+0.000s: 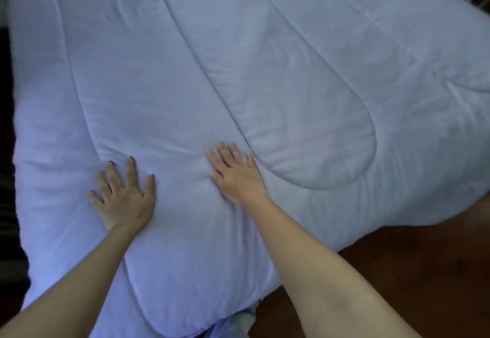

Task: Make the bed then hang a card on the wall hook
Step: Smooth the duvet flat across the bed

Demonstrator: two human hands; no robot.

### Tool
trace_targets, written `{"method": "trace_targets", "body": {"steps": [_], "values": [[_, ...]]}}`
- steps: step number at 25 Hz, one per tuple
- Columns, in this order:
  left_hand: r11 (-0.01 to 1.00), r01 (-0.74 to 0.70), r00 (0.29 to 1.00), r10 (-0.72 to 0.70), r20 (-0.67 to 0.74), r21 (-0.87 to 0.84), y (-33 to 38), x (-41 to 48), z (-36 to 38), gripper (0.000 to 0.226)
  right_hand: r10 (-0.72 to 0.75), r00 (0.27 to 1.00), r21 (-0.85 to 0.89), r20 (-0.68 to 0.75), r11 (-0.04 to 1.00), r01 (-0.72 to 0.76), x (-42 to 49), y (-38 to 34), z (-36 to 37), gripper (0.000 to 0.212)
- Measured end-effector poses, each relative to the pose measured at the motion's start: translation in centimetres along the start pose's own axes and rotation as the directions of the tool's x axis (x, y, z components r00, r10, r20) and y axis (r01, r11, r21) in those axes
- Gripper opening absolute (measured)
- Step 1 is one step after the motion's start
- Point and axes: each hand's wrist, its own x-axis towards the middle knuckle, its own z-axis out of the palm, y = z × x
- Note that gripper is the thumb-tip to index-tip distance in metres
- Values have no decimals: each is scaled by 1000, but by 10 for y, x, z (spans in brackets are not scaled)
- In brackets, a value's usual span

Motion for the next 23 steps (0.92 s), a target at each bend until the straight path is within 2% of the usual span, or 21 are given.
{"method": "trace_targets", "body": {"steps": [2,5,9,10,13,14,15,16,18,19,20,21,22,23], "values": [[999,50,999,-51,0,15,25,24,2,64,178,978,21,-107,984,-177,-9,72,0,59],[994,96,995,-95,34,-45,81,62,0,65,433,886,41,-166,901,-433,-44,198,-14,53],[998,-54,997,56,54,-43,171,80,12,67,642,760,95,-101,767,-635,-89,331,-41,51],[994,-99,994,101,45,-41,197,76,18,67,695,714,139,-89,718,-682,-92,352,-48,52],[966,-253,966,255,32,-53,285,44,34,68,873,486,344,-43,470,-813,-68,388,-77,55],[950,-306,951,309,32,-64,317,22,42,68,885,461,396,-65,447,-802,-48,394,-93,56],[928,-364,929,367,33,-74,347,-3,49,69,853,511,430,-108,504,-749,-21,394,-109,56],[896,-437,897,440,35,-78,375,-29,56,69,765,628,453,-142,615,-646,9,391,-124,55],[821,-569,818,571,67,-53,416,-73,67,66,427,896,426,-119,838,-342,66,376,-144,53],[805,-592,803,592,71,-24,431,-82,72,64,218,974,347,-59,919,-185,84,373,-144,52],[806,-592,804,591,71,-4,436,-81,75,64,67,998,224,2,972,-66,93,374,-139,52],[826,-563,826,562,51,13,437,-78,76,64,-12,1000,85,22,996,10,94,387,-133,52],[856,-516,857,514,39,43,438,-77,78,66,-31,999,-9,-22,999,30,91,412,-128,52],[886,-457,889,456,39,77,439,-75,79,68,20,994,-30,-109,999,-23,83,446,-126,52]]}}
